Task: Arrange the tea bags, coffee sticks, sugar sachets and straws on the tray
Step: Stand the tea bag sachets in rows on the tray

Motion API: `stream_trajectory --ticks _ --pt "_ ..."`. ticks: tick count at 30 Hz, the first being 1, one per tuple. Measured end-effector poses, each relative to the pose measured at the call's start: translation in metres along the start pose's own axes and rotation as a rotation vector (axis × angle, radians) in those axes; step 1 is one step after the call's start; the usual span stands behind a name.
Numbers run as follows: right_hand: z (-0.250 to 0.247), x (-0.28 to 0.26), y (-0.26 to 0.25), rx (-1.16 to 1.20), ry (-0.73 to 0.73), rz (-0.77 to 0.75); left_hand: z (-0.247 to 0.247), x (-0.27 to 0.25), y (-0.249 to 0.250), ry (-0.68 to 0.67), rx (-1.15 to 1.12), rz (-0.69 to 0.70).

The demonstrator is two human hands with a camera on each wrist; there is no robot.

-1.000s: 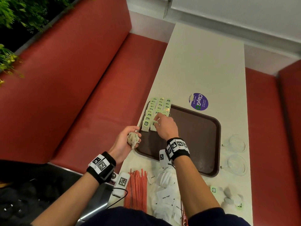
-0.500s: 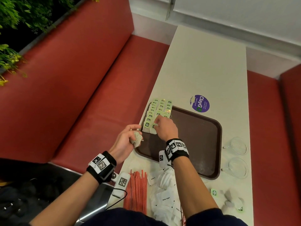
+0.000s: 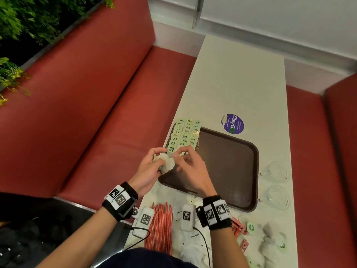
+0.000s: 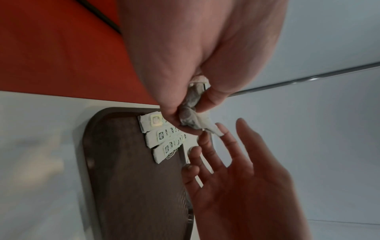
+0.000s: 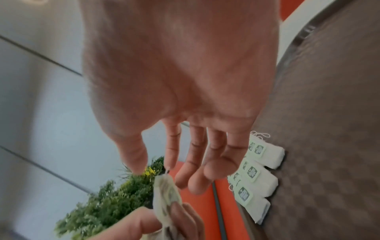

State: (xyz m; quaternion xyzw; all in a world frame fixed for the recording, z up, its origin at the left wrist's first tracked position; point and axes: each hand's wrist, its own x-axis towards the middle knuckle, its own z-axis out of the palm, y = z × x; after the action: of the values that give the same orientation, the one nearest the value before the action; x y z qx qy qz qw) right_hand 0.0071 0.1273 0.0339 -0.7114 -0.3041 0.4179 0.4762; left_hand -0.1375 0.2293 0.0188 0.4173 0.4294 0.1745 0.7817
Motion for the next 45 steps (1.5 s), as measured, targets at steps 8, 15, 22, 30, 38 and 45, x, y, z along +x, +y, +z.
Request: stream_trajectory --ticks 8,15,22,30,38,45 --pt "-0.003 -0.028 0.008 -0.081 0.046 -0.156 0.006 -0.013 0.0 -0.184 -0.016 -0.024" --pt "-0.012 -0.029 0.002 -0.128 0.091 -0.168 0.011 -0.025 0.006 -0.276 -0.101 -0.099" --pt "-0.02 -0.027 0.007 -0.019 0.161 -0.146 0.015 -0.026 0.004 -0.308 -0.009 -0.068" --pt "-0.024 -0.028 0.028 0.171 0.161 -0.067 0.027 -0.016 -0.011 -0.17 0.146 0.057" --pt "-0.042 0.015 0.067 0.056 0.468 0.044 0.022 -0.007 -0.02 -0.062 0.065 -0.014" --pt "-0.033 0.06 0.094 -0.115 0.395 0.121 0.013 -0.005 -0.021 -0.028 0.034 0.007"
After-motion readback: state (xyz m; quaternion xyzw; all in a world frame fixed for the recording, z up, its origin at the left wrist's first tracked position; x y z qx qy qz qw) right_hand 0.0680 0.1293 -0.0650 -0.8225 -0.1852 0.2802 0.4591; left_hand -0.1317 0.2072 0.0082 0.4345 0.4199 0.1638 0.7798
